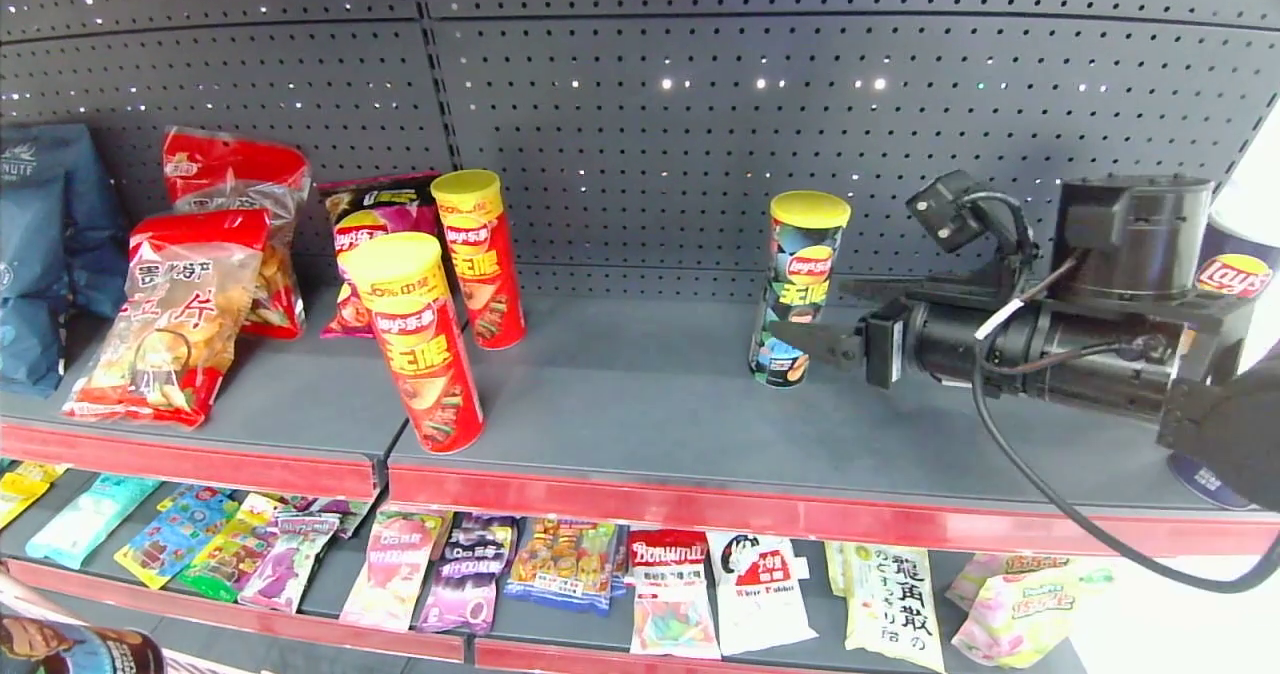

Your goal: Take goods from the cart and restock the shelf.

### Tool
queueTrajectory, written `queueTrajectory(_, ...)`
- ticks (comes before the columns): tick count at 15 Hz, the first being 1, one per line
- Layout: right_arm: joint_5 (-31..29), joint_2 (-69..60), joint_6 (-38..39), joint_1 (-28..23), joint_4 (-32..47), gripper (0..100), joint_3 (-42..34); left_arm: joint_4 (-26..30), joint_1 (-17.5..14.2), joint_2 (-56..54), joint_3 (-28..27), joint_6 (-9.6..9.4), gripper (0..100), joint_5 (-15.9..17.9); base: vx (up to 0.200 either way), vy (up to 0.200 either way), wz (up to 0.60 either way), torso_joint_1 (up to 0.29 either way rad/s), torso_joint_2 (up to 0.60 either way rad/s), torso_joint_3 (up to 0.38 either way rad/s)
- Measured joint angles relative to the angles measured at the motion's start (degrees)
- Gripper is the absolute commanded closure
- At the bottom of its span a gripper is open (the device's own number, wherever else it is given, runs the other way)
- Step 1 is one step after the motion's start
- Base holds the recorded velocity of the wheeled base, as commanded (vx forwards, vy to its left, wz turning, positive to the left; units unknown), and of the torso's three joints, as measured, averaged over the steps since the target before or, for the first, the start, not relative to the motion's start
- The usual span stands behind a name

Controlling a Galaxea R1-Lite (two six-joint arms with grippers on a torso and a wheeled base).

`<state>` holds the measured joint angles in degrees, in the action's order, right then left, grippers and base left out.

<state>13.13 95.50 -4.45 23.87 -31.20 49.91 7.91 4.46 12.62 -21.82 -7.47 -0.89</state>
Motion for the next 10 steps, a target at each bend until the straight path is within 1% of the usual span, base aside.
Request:
queueTrajectory(2,-2.16,2.21,0.00,-0.26,-0.06,0,1.61,-0.06,0.05,0.05,-0.15,0.00,100,0.00,0.000,0.000,0.00,0.000,0.00,0.000)
queueTrajectory(6,-3.36,5.19,0.00,-0.74,-0.13,0,4.22,-0.01,0.00,0.09,0.02,0.01,100,0.10,0.000,0.000,0.00,0.000,0.00,0.000)
queueTrajectory(10,-4.71,8.96,0.22,-2.18,-0.15,0,9.59,-0.01,0.00,0.13,-0.06,0.01,100,0.10,0.000,0.000,0.00,0.000,0.00,0.000)
